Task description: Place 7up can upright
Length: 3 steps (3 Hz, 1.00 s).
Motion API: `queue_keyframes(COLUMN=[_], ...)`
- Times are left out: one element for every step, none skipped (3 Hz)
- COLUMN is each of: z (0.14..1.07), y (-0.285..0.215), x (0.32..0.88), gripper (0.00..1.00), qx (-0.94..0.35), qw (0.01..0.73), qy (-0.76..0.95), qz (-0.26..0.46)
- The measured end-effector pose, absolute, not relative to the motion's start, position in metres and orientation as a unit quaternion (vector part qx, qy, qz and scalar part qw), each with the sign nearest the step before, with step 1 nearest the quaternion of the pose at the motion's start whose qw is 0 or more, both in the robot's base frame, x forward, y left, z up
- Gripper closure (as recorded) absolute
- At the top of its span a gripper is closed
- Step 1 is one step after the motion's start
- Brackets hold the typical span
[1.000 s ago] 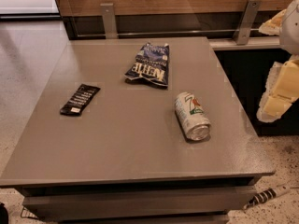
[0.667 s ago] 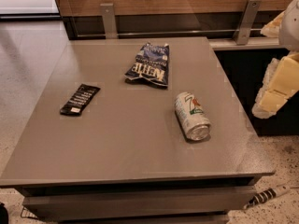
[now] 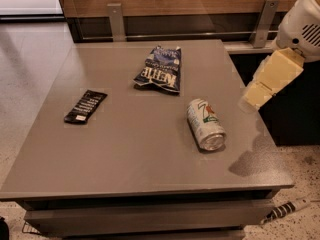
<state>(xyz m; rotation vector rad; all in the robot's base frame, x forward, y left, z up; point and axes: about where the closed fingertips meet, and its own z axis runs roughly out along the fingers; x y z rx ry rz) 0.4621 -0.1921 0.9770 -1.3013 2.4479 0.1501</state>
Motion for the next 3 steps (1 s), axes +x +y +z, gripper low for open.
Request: queue_keyframes(z=[0.970,0.962,0.946], y=[-0.168,-0.148,-0.143], x=[0.470,0.481,0.492], gripper=[0.00,0.00,0.00], qx=[-0.422,-0.379,-0.325], qw=[0.161,0.145,0.118], qy=[0.890,0.912,0.936], qz=[0.059,0.065,0.070])
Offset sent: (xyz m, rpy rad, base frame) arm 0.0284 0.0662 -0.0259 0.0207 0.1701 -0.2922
